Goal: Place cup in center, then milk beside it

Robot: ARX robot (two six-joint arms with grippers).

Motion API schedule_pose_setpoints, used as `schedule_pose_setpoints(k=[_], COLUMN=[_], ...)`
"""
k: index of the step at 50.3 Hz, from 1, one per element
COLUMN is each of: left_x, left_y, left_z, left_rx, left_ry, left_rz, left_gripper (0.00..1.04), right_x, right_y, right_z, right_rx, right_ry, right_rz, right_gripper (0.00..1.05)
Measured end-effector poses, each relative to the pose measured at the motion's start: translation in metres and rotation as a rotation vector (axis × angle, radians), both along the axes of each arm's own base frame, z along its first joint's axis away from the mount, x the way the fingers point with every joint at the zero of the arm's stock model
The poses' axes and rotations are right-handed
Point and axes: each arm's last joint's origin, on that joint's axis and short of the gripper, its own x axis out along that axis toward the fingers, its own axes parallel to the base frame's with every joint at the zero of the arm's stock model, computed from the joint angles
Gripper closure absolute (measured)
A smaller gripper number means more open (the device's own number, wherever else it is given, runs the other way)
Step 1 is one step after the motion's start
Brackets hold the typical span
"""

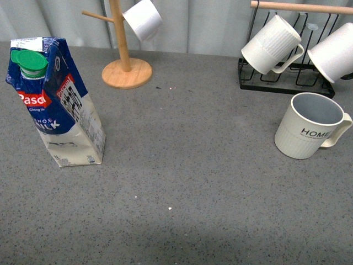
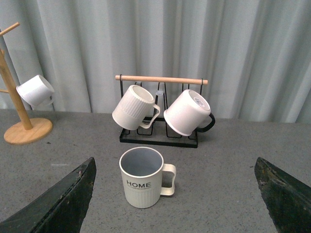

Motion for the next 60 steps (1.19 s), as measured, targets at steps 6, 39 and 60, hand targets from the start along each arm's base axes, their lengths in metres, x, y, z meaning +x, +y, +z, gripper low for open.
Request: schedule_pose_setpoints(k=[6,39,60], left_x=[0.0,0.0,0.0], left_y=[0.0,0.0,0.0], left_z=[0.0,0.0,0.0], left_rx=[0.0,0.001,0.001], left_ry=[0.0,0.0,0.0], left_rz=[0.0,0.0,0.0], left_gripper=[0.07,0.07,0.07], right_x=[0.0,0.017,0.115], right_y=[0.0,-0.004,-0.018], right_z=[0.0,0.009,0.018], right_rx=[0.0,-0.114,0.008], right_ry=[0.0,0.21,0.429], right_rz=[0.0,-0.124,-0.154], right_gripper=[0.09,0.09,0.09])
